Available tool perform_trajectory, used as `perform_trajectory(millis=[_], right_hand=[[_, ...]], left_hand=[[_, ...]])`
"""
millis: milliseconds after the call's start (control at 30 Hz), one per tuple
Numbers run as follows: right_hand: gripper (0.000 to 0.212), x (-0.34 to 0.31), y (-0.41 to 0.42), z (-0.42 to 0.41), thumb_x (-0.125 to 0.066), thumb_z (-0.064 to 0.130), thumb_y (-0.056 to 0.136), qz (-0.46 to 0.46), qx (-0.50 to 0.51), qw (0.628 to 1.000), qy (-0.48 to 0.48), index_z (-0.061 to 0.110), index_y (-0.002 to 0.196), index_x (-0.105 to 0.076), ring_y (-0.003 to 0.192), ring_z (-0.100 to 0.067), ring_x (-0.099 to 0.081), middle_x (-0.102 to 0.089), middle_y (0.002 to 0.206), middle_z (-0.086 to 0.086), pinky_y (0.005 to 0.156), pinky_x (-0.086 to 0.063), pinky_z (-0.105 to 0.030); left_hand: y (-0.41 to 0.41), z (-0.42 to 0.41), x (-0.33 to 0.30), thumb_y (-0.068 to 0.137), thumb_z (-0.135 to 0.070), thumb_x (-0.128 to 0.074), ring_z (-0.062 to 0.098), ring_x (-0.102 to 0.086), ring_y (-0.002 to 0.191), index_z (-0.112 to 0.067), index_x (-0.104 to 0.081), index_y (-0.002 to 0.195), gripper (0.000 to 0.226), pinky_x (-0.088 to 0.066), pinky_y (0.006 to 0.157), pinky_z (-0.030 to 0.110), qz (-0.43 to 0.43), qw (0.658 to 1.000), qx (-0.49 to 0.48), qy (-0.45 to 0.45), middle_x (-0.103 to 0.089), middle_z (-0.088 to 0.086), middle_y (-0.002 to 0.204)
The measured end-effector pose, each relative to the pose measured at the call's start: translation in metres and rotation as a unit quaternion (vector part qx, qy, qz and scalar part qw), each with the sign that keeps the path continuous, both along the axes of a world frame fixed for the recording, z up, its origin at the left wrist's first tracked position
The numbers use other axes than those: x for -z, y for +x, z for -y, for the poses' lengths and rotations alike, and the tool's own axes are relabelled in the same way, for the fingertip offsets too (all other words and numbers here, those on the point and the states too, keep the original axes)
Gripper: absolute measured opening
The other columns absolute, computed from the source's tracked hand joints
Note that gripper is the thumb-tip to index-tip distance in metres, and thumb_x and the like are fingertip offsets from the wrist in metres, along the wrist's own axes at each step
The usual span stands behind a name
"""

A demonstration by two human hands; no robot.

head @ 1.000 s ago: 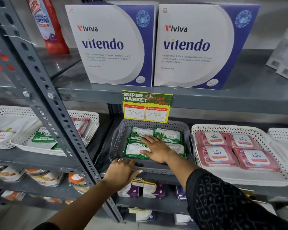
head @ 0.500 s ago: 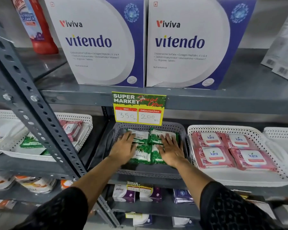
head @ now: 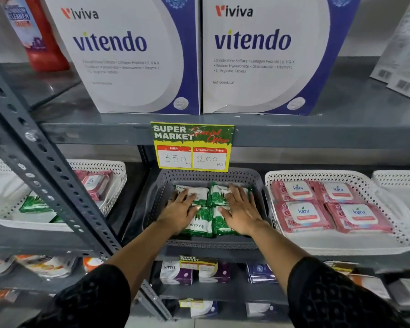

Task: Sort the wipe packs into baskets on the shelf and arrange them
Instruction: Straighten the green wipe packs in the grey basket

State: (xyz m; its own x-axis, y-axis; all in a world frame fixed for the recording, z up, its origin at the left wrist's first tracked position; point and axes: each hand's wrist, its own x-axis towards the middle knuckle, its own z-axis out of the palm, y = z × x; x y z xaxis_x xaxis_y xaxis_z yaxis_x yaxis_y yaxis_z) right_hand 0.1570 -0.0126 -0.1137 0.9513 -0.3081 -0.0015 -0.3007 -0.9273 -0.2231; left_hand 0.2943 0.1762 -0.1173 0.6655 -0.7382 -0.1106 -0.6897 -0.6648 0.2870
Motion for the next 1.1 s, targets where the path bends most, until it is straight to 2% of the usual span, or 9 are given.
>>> perform_trajectory(millis=[67,167,300,467,667,900,1100], right_hand=[[0.07,0.001,0.0,0.0,-0.025,0.055,0.099,-0.019,-0.002,1.0,0.023,0.012,0.154,-0.015,0.15,-0.023,0.009,0.008,0.164,-0.005,0.12,0.005,-0.049],[0.066,0.001,0.0,0.0,-0.022,0.055,0.1,-0.037,-0.01,0.999,0.033,0.026,0.155,0.001,0.15,-0.023,0.008,0.005,0.164,-0.003,0.12,0.007,-0.047],[0.063,0.001,0.002,0.001,-0.022,0.055,0.1,-0.039,-0.012,0.999,0.011,0.029,0.155,-0.005,0.15,-0.025,0.002,-0.002,0.164,-0.002,0.121,0.003,-0.048],[0.063,0.001,0.002,0.002,-0.023,0.055,0.1,-0.043,-0.016,0.999,0.03,0.03,0.155,-0.005,0.15,-0.024,0.005,0.002,0.164,-0.002,0.12,0.005,-0.047],[0.062,0.001,0.004,0.001,-0.022,0.053,0.101,-0.043,-0.026,0.998,0.03,0.025,0.155,-0.009,0.149,-0.017,0.011,0.003,0.164,0.004,0.12,0.004,-0.05],[0.061,0.0,0.007,-0.006,-0.021,0.05,0.102,-0.039,-0.011,0.999,0.023,0.021,0.155,-0.013,0.15,-0.021,0.004,-0.006,0.164,0.001,0.12,0.002,-0.052],[0.062,0.0,0.005,-0.006,-0.02,0.052,0.101,-0.027,-0.013,0.999,0.031,0.021,0.155,-0.012,0.15,-0.021,0.002,-0.006,0.164,0.0,0.12,0.0,-0.052]], left_hand=[[-0.002,0.001,-0.001,0.098,-0.054,-0.024,0.036,-0.005,0.144,-0.033,-0.018,0.148,0.055,-0.014,0.113,0.058,0.015,1.0,-0.002,0.006,-0.003,-0.003,0.16],[-0.005,0.003,-0.003,0.099,-0.051,-0.02,0.031,0.004,0.145,-0.035,-0.014,0.149,0.053,0.003,0.112,0.056,0.033,0.999,-0.003,0.015,0.002,-0.004,0.16],[-0.004,0.005,-0.004,0.1,-0.048,-0.02,0.028,0.01,0.145,-0.034,-0.011,0.15,0.052,0.004,0.113,0.054,0.026,1.0,0.007,0.009,0.004,-0.003,0.16],[-0.002,0.005,-0.002,0.101,-0.046,-0.017,0.029,0.011,0.144,-0.033,-0.004,0.15,0.053,0.0,0.117,0.049,0.017,1.0,0.013,0.015,0.007,-0.001,0.16],[-0.003,0.007,-0.004,0.102,-0.043,-0.02,0.032,0.007,0.144,-0.032,-0.007,0.15,0.051,-0.002,0.115,0.05,0.024,1.0,0.009,0.014,0.004,-0.001,0.16],[-0.006,0.011,-0.003,0.102,-0.04,-0.022,0.034,0.003,0.145,-0.03,-0.015,0.149,0.049,-0.007,0.114,0.054,0.029,1.0,-0.003,0.001,-0.002,0.0,0.16],[-0.005,0.008,-0.003,0.102,-0.043,-0.023,0.032,0.004,0.145,-0.031,-0.015,0.149,0.05,-0.004,0.114,0.054,0.024,1.0,-0.001,-0.007,-0.002,0.0,0.16]])
